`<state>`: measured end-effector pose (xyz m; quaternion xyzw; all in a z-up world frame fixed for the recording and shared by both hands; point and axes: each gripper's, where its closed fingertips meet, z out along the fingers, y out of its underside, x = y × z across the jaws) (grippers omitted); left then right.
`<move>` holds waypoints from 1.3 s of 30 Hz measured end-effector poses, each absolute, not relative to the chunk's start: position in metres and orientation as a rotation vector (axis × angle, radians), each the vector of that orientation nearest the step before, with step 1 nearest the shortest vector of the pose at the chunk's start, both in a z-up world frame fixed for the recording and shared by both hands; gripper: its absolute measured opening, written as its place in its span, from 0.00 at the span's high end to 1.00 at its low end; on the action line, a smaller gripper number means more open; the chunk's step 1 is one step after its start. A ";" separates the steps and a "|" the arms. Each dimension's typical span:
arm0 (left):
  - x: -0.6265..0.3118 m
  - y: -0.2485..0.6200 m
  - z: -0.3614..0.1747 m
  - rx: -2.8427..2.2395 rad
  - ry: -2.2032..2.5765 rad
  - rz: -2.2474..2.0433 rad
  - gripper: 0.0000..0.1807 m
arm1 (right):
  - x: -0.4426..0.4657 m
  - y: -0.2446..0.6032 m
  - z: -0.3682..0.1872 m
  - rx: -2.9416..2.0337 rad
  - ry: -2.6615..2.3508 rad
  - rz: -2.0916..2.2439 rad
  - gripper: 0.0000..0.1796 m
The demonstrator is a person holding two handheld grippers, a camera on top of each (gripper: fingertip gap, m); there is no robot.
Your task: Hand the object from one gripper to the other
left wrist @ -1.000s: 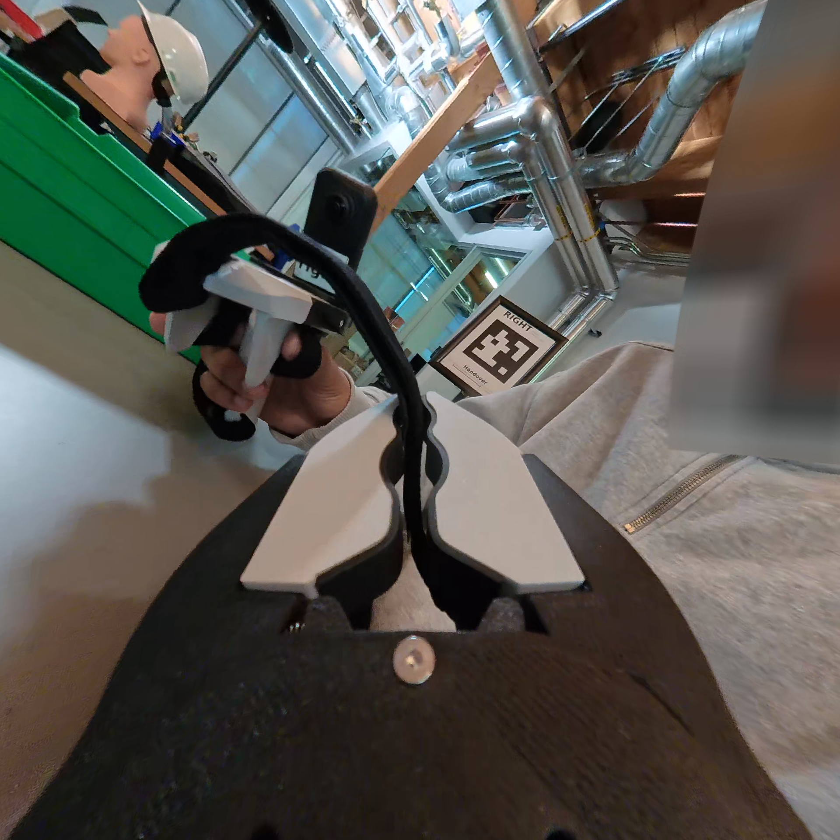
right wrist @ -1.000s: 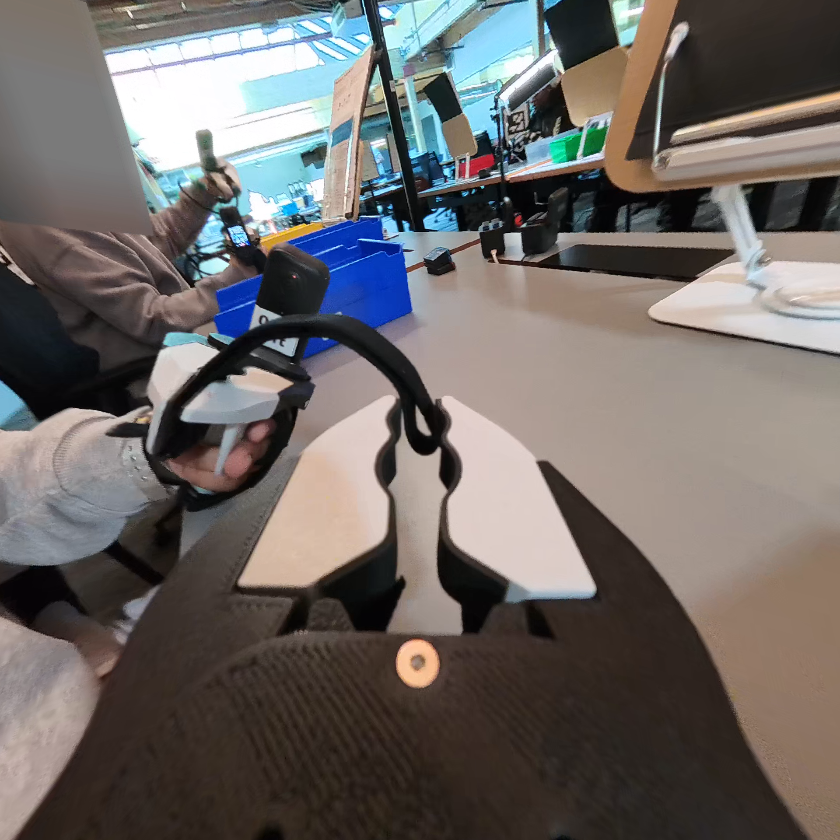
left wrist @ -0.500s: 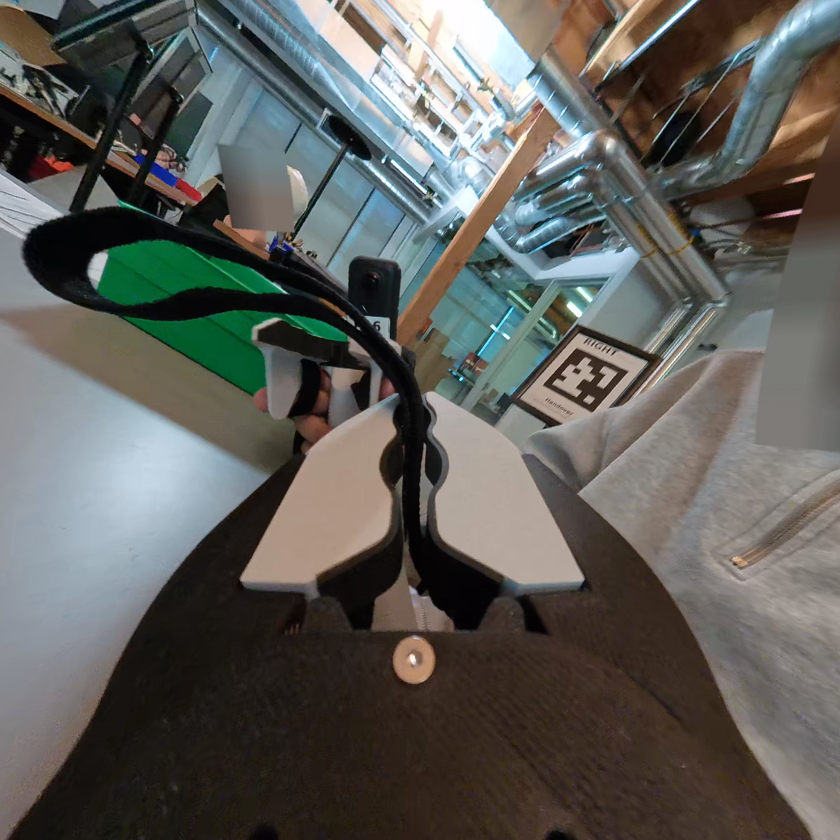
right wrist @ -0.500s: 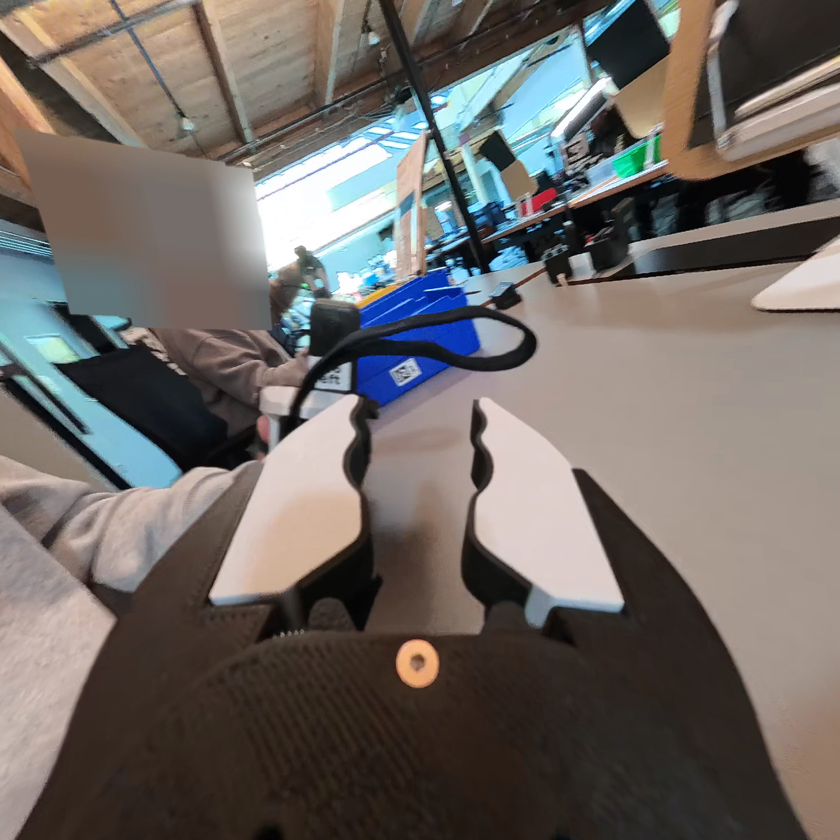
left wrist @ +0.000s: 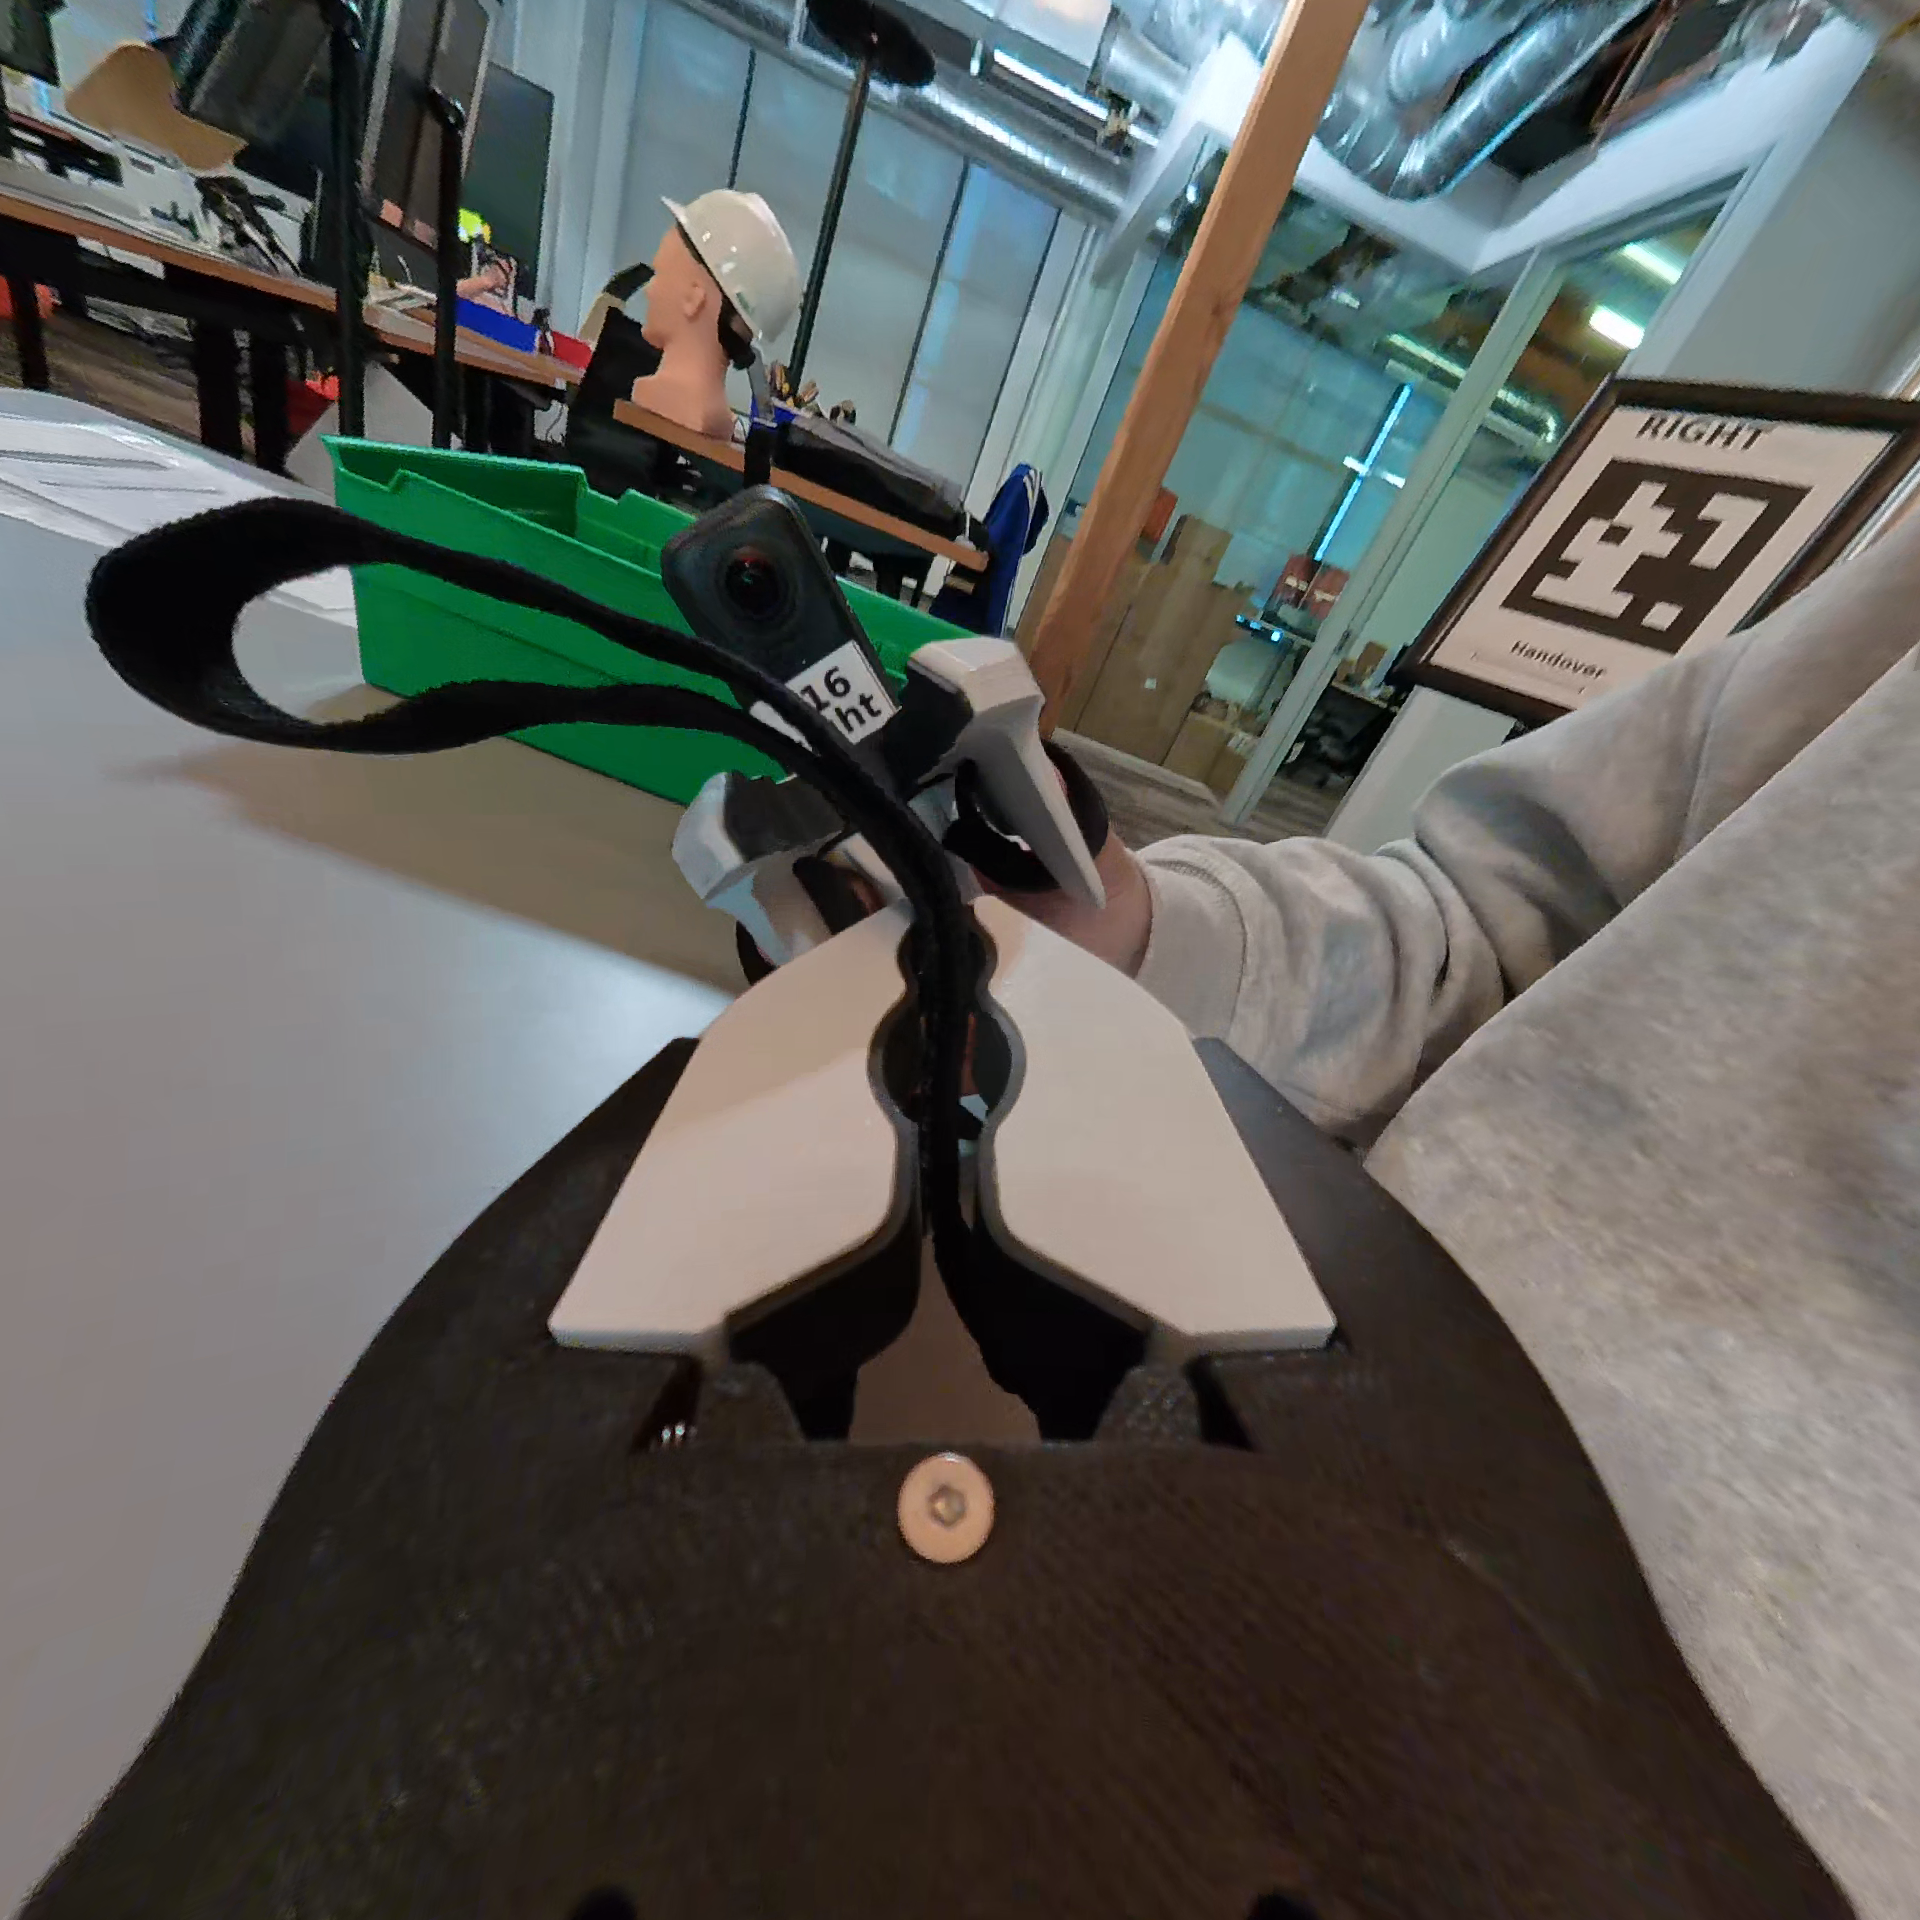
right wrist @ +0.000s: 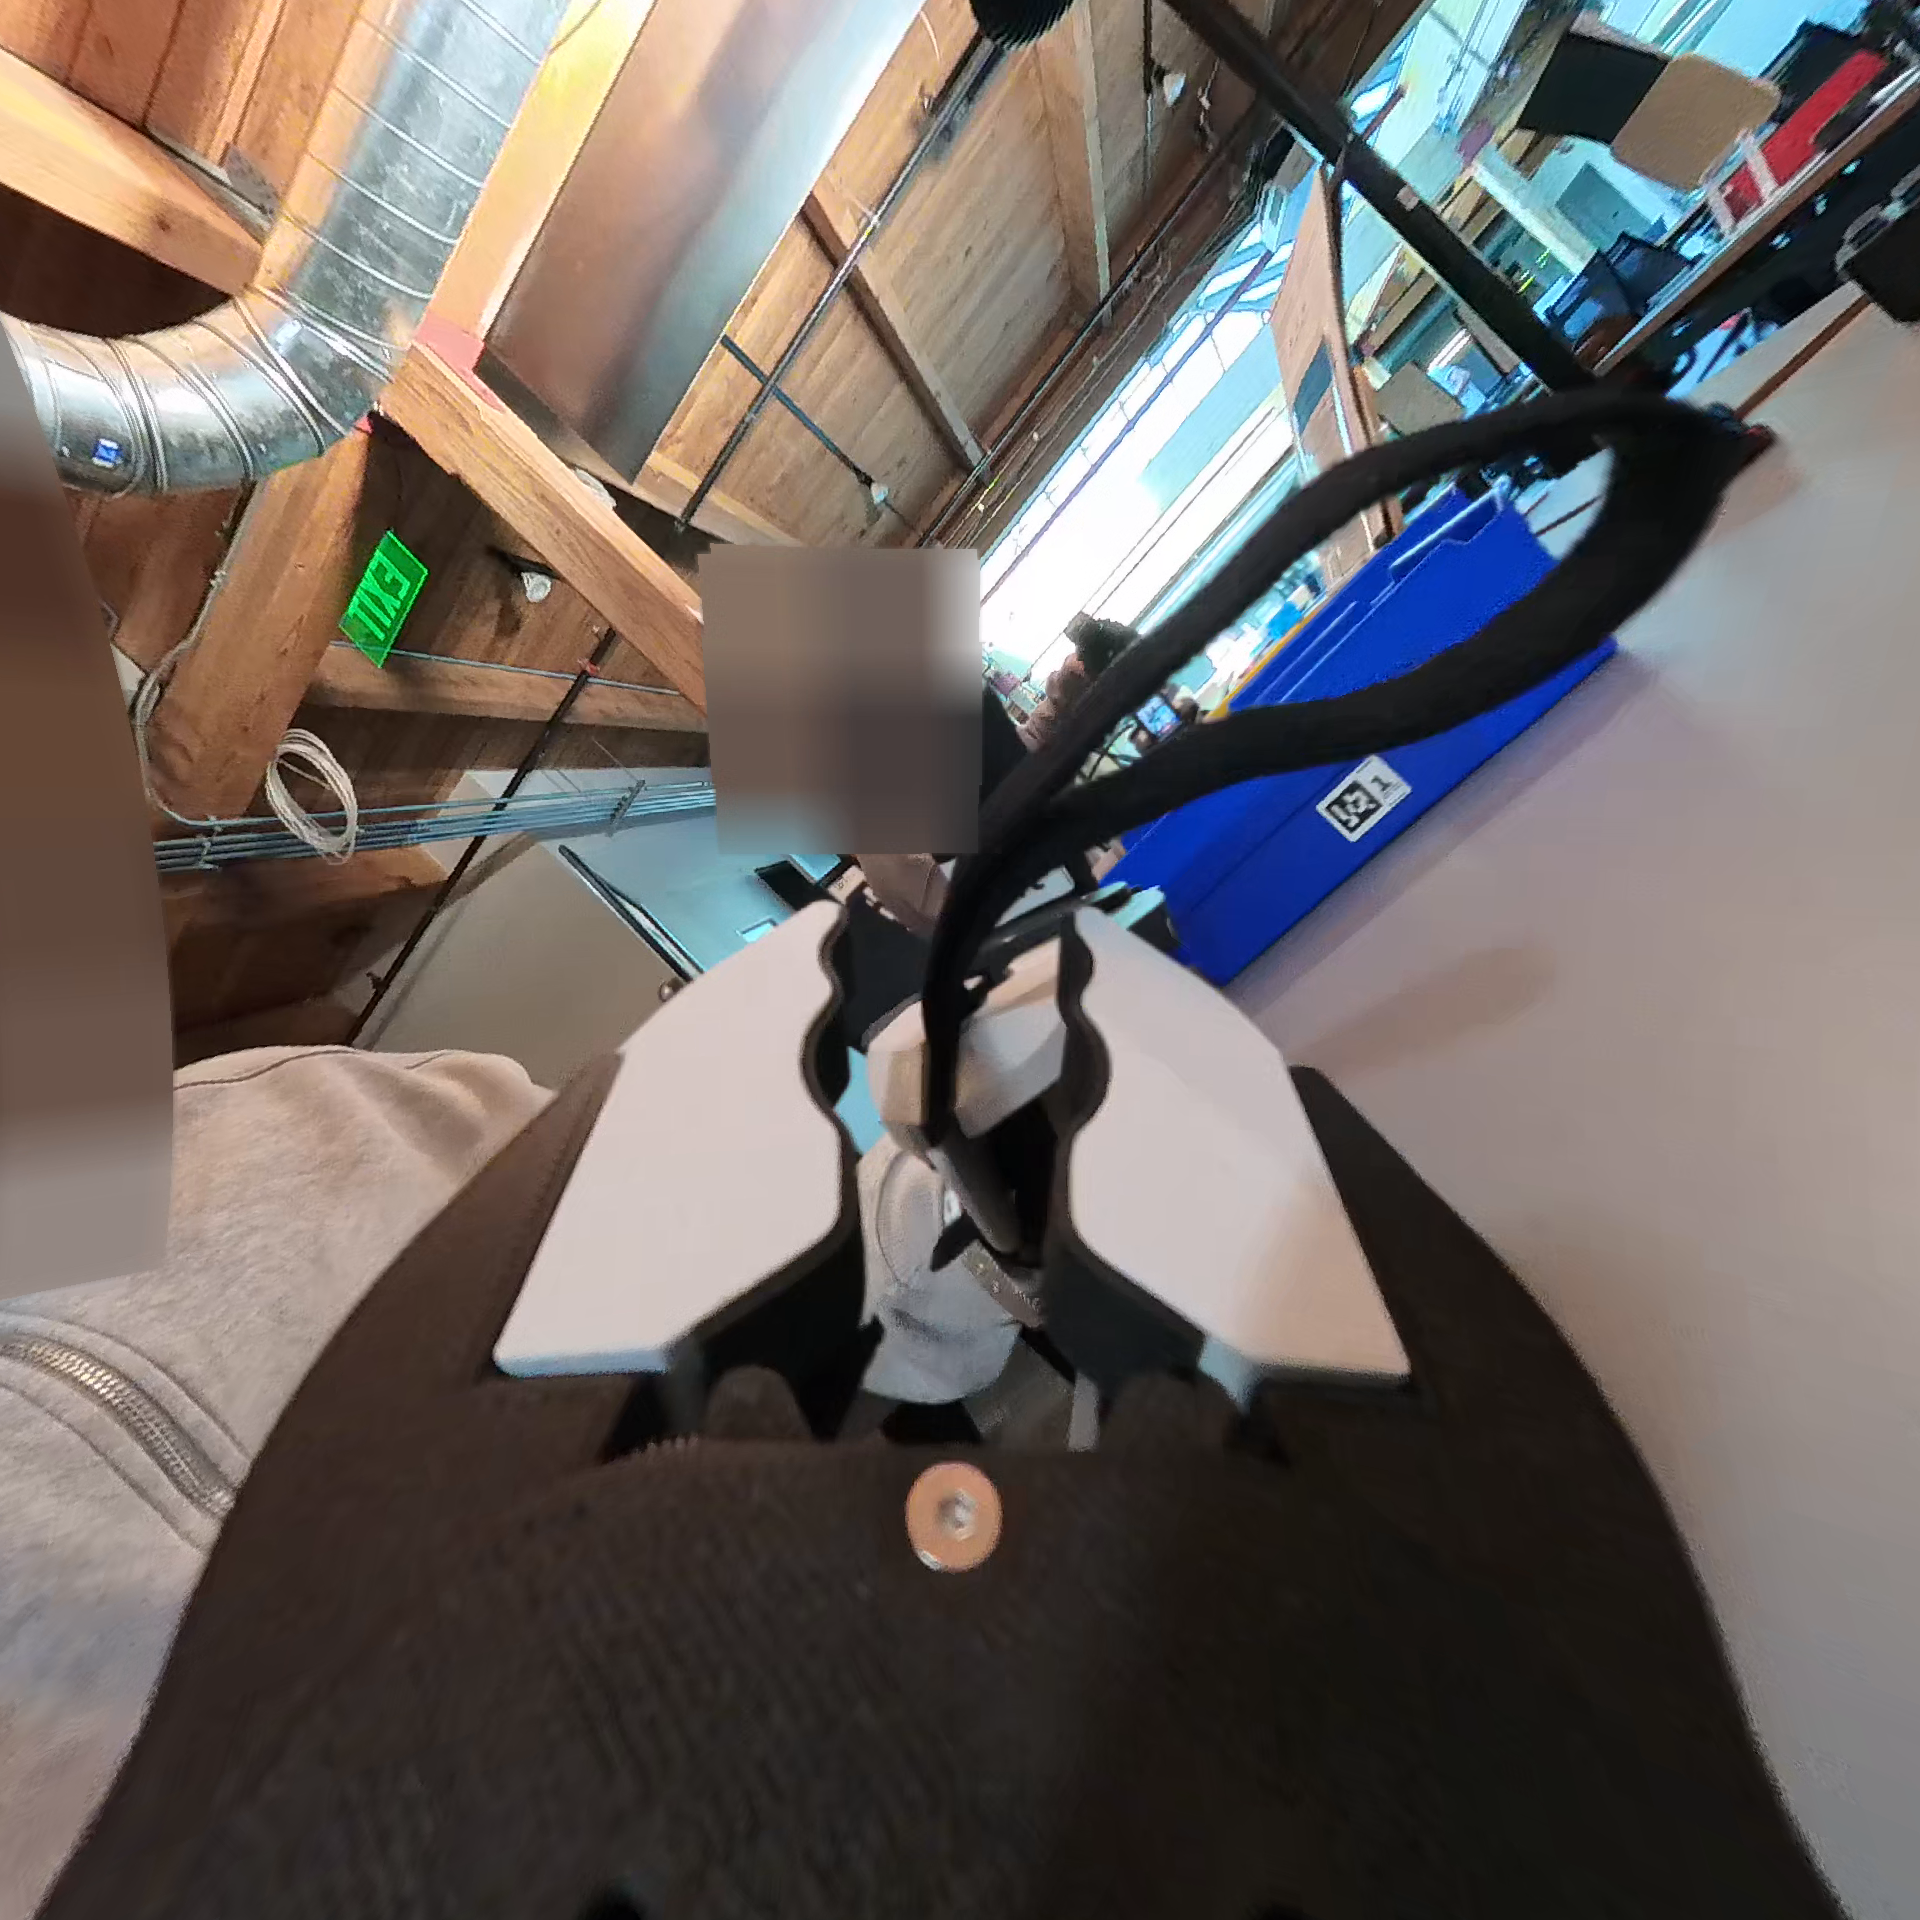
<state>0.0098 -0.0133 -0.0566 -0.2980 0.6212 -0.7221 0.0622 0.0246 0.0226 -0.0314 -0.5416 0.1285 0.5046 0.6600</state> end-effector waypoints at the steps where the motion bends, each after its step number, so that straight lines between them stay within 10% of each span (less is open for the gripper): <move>1: 0.010 -0.015 -0.059 -0.905 1.895 -2.169 0.98 | 0.023 0.022 -0.031 -1.228 0.280 1.139 0.82; 4: 0.010 -0.018 -0.063 -0.921 1.927 -2.144 0.98 | 0.023 0.020 -0.030 -1.241 0.255 1.114 0.96; 18: 0.017 -0.004 -0.049 -1.065 1.750 -2.376 0.70 | 0.032 0.010 -0.030 -1.337 0.172 0.950 0.97; 31: 0.023 0.027 -0.036 -1.251 1.467 -2.709 0.74 | -0.021 0.023 -0.062 -1.601 0.023 1.080 0.97; 39: 0.022 0.027 -0.041 -1.226 1.556 -2.591 0.96 | -0.024 0.028 -0.077 -1.686 0.042 1.065 0.96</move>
